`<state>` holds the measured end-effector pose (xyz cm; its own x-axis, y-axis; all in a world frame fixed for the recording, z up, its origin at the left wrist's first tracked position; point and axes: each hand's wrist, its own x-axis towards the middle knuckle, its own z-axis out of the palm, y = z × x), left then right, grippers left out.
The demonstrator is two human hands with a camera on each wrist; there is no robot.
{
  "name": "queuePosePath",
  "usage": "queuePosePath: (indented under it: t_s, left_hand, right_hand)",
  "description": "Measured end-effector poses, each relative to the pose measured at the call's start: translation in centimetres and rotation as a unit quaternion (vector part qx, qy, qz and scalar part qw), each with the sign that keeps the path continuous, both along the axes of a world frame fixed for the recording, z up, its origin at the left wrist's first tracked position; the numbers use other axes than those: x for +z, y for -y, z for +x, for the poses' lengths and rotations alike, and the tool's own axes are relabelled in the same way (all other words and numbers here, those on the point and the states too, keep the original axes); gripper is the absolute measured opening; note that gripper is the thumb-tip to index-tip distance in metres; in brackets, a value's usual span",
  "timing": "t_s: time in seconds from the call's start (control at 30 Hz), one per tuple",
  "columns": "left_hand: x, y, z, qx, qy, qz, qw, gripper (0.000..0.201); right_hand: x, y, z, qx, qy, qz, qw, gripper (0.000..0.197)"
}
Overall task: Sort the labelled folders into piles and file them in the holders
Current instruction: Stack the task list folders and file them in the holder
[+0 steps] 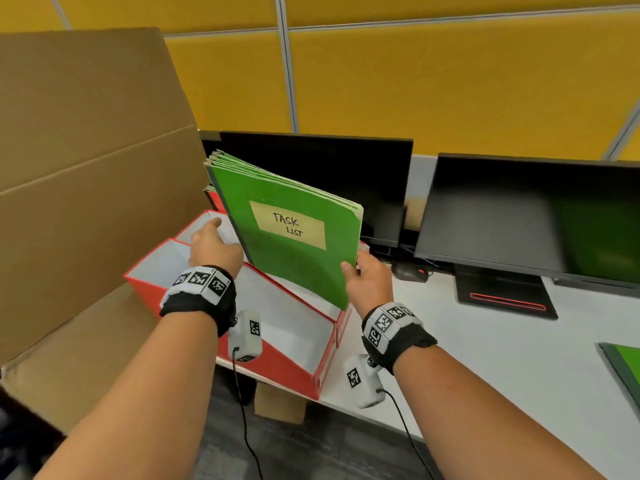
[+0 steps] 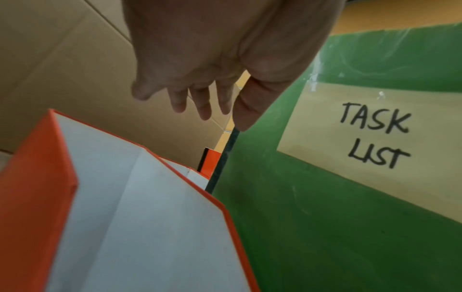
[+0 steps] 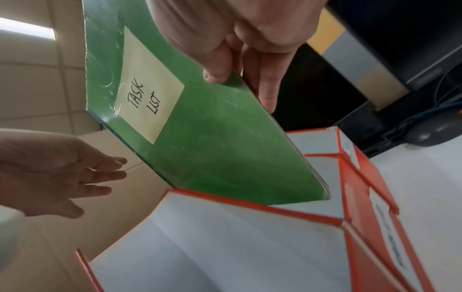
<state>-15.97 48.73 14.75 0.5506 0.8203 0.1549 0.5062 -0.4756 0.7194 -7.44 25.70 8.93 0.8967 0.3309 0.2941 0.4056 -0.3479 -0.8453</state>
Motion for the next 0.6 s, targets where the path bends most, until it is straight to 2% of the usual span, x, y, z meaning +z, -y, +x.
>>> queuePosePath:
  t_s: [0.17,0.3,0.47,0.6]
  left_hand:
    - [-0.5,-2.5,-1.7,0.107,-0.074,0.015,0.991,0.063]
    - [-1.9,-3.7,-2.8,0.16,-0.107,-0.014,0.981,0.061]
    - [-3.5,-3.5,-3.1,0.233,-0.034,-0.117,0.965,0.063]
    - [-5.3,-3.0,-2.7,0.256,0.038,-0.154,0.954,0.065]
  right_hand:
    - [-1.7,-3.7,-0.1,0.016,-0.022,-0.043,0.999,0.016]
    - [-3.5,-5.5,0.0,0.041,-0.037,-0.087,0.995,0.024]
    - [-5.8,-6.9,-0.2,0.105,-0.051,-0.142,0.983,0.024]
    - [-6.6,-6.6,0.1,0.134,-0.036,-0.267,0.954,0.029]
